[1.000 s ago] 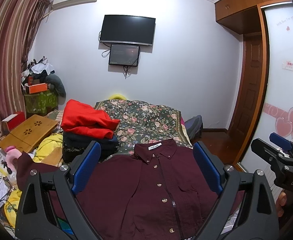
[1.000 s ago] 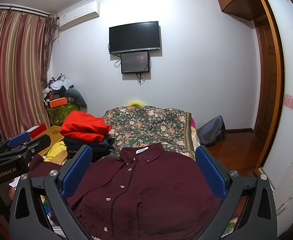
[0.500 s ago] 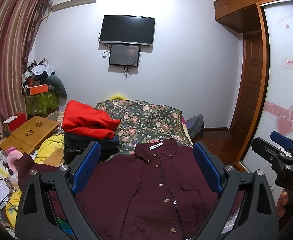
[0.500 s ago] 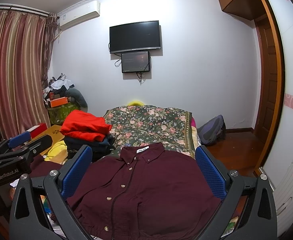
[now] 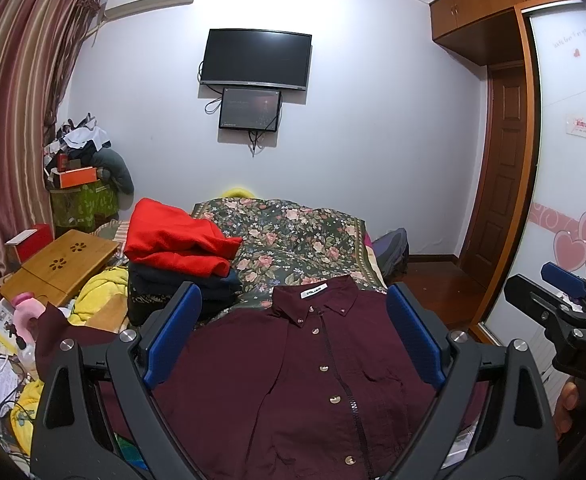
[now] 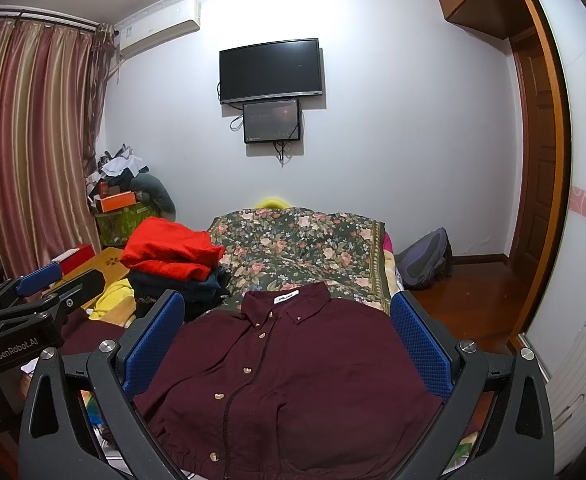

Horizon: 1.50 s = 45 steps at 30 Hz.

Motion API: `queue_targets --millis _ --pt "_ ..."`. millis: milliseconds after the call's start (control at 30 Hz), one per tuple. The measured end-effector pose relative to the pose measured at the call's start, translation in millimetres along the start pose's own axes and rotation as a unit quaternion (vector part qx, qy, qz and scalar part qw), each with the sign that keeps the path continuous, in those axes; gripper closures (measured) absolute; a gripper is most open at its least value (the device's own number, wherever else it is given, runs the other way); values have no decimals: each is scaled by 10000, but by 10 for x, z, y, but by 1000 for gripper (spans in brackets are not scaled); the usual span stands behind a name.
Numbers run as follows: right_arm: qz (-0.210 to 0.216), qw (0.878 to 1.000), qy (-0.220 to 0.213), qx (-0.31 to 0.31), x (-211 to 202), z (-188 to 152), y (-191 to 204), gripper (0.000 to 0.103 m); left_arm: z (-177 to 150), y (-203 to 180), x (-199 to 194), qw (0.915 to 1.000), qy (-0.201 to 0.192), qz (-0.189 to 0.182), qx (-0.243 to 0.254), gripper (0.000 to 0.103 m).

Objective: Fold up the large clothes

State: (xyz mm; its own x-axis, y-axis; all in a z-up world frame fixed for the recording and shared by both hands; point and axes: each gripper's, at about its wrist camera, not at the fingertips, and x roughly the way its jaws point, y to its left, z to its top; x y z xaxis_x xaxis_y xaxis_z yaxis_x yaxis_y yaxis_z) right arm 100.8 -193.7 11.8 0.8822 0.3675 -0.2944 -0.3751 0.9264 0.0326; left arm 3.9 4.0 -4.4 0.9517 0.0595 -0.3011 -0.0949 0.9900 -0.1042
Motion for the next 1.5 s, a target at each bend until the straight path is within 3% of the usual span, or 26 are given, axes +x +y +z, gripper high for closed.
queue_targets --millis 967,1233,1500 --pt "-77 9996 274 -37 248 10 29 1 -33 259 180 9997 147 75 -206 9" --pt "-76 9982 594 -61 525 -29 23 1 -47 656 420 9972 269 542 -433 9" --pt "-148 9939 1093 -84 916 -149 -31 1 -51 1525 702 9831 371 1581 -846 9"
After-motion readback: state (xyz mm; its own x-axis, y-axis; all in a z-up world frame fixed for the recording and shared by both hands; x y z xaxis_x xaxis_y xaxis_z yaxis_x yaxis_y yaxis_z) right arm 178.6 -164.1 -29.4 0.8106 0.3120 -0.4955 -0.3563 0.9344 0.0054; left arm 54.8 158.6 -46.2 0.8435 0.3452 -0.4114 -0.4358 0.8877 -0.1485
